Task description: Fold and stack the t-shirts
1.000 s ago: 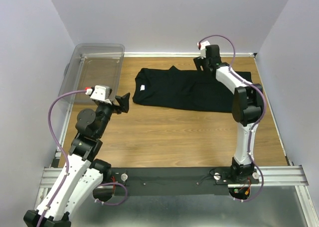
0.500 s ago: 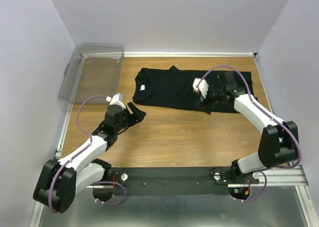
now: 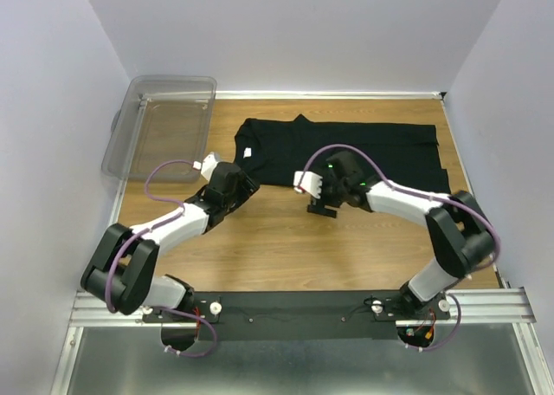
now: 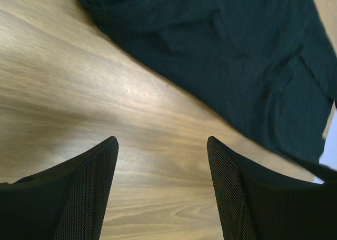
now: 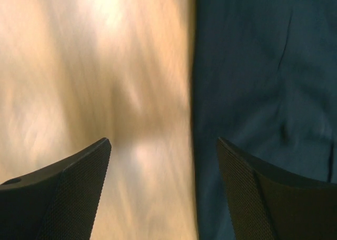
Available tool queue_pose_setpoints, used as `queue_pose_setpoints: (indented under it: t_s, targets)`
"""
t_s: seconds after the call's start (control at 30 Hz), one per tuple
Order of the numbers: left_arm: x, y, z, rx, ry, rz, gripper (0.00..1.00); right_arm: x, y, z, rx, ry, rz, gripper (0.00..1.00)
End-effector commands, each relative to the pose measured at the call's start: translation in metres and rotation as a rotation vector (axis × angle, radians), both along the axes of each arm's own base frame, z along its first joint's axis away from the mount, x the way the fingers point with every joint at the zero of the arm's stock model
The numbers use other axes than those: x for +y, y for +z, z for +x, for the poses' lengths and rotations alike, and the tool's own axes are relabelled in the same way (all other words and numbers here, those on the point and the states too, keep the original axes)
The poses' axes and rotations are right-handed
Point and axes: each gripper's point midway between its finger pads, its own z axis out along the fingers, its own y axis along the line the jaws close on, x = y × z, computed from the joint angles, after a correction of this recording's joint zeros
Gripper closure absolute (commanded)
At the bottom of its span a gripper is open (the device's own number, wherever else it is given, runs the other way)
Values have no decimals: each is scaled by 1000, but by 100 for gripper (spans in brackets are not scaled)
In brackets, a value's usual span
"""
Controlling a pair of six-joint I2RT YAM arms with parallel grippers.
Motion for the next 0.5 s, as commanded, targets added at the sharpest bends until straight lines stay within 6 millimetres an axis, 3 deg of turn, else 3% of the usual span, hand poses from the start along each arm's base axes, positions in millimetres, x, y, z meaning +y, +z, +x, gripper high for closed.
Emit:
queue_pose_setpoints:
  t_s: [0.0, 0.07, 0.1, 0.17, 0.2, 0.3, 0.4, 0.47]
  targets:
    - [48, 26, 3, -44, 248, 90, 24, 37, -6, 35, -75, -88, 6, 16]
    - [61, 48, -2, -102, 281, 102, 24, 42, -18, 43, -87, -138, -32, 21]
    - [69, 70, -10, -158, 293, 92, 24, 50, -28, 46, -79, -138, -51, 23]
    - [88, 90, -20, -207, 324, 134, 24, 52, -30, 59, -113, -204, -68, 34]
    - [95, 112, -28, -271, 334, 113, 25, 55, -25, 68, -129, -224, -61, 37]
    - [112, 139, -46, -353, 343, 125, 25, 50, -34, 70, -130, -249, -93, 48]
    - [112, 141, -57, -384, 307, 107, 26, 47, -41, 60, -100, -233, -92, 71]
    - [99, 137, -60, -388, 235, 78, 26, 51, -45, 44, -40, -182, -79, 87]
